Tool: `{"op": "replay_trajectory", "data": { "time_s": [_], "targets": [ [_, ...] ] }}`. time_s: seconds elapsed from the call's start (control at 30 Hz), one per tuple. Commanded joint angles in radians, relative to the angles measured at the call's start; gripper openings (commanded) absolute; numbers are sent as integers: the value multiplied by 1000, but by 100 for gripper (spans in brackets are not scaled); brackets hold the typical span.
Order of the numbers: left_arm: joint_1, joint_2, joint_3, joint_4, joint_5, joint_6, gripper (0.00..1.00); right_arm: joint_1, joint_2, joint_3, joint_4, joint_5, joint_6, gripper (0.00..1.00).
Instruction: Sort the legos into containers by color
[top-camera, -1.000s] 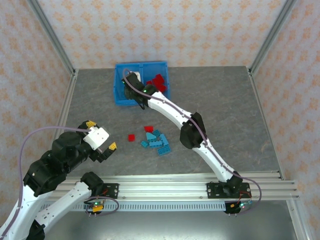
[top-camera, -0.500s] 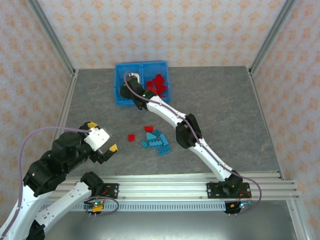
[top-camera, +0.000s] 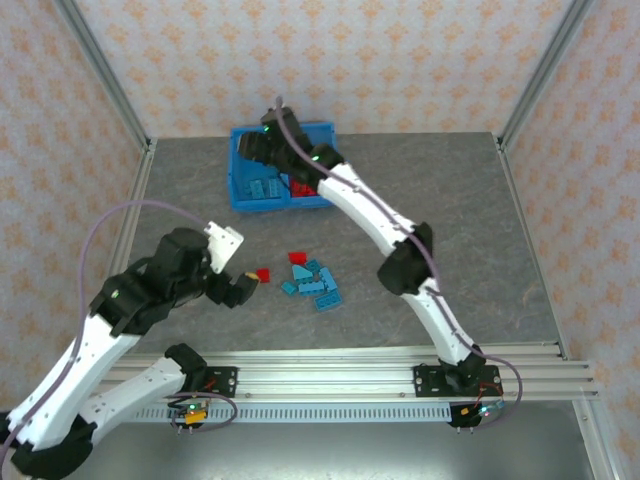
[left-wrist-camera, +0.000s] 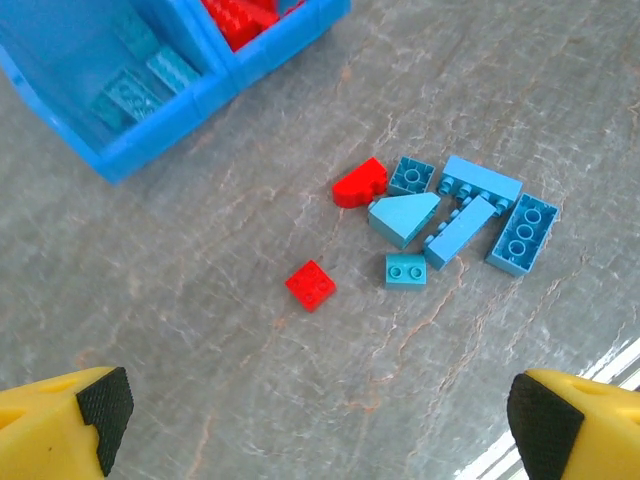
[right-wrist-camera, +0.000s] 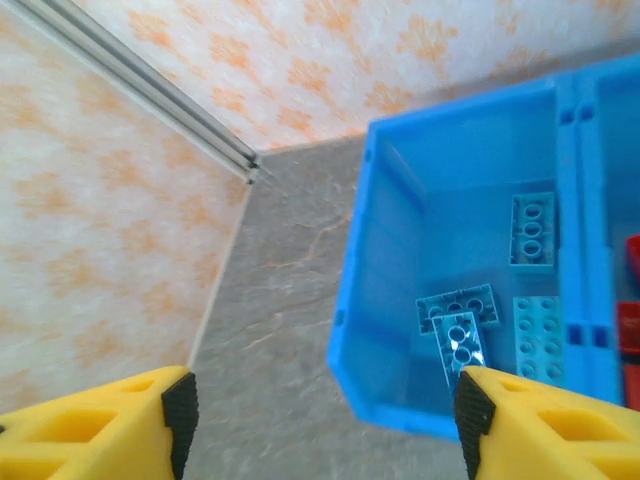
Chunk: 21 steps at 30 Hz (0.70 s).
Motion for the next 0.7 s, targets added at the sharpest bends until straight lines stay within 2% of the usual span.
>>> {"op": "replay_trajectory", "data": {
  "time_s": [0.0,0.13,0.2,0.3,0.4,0.47,0.53,0.67],
  "targets": [
    [-4,126,77,-79,-37,-190,100,-11,-248,-200,-167,-40,-23,72],
    [-4,286,122,-113,-38,-290,100,-12,-549,-573,-215,57,-31,75],
    [-4,362,140,-117,9,-289,100,-14,-706,-759,-205,118,9,77],
    [-5,480,159,-111,74,-319,100,-27,-945,-1030,-172,249,133,82],
    [-4,586,166,-78,90,-383,100,-46,-1170,-1253,-121,333,272,87],
    [-4,644,169,-71,35,-444,100,-49,-1284,-1346,-95,367,327,88],
    [0,692,168,-65,-50,-509,92,-49,-1357,-1393,-105,393,368,89],
    [33,751,128,-7,-70,-582,86,-49,-1394,-1391,-170,404,398,89]
  ]
}}
